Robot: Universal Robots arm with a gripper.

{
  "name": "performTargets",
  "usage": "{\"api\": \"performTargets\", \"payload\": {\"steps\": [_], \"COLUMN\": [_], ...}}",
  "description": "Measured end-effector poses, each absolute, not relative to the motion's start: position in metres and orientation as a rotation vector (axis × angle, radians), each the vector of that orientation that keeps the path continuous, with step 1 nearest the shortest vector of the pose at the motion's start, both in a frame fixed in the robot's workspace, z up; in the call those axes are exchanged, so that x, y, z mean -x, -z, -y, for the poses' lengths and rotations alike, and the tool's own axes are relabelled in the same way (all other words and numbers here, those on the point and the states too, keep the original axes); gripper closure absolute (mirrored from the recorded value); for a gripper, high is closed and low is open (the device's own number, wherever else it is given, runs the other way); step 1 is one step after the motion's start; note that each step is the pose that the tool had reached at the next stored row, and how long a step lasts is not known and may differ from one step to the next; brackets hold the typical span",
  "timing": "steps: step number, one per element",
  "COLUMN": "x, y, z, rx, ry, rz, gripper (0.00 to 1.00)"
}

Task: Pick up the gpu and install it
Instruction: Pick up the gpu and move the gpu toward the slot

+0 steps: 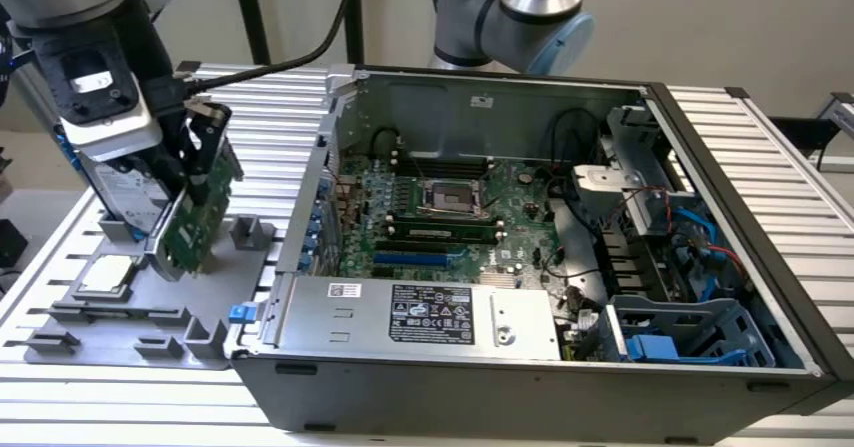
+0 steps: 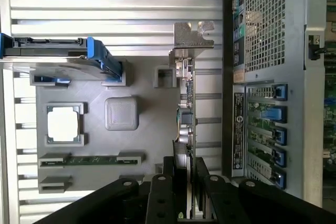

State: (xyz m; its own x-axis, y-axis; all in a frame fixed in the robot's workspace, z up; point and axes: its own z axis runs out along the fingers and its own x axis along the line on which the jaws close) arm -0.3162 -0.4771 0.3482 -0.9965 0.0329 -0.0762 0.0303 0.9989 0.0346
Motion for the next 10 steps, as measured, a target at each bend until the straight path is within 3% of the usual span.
{"api": "performTargets", "payload": {"steps": [10], "x": [0.301], "y": [-0.394], "z": [0.477], "rx": [-0.038], "ry": [-0.052], "rz": [-3.068], "gripper": [0.73]}}
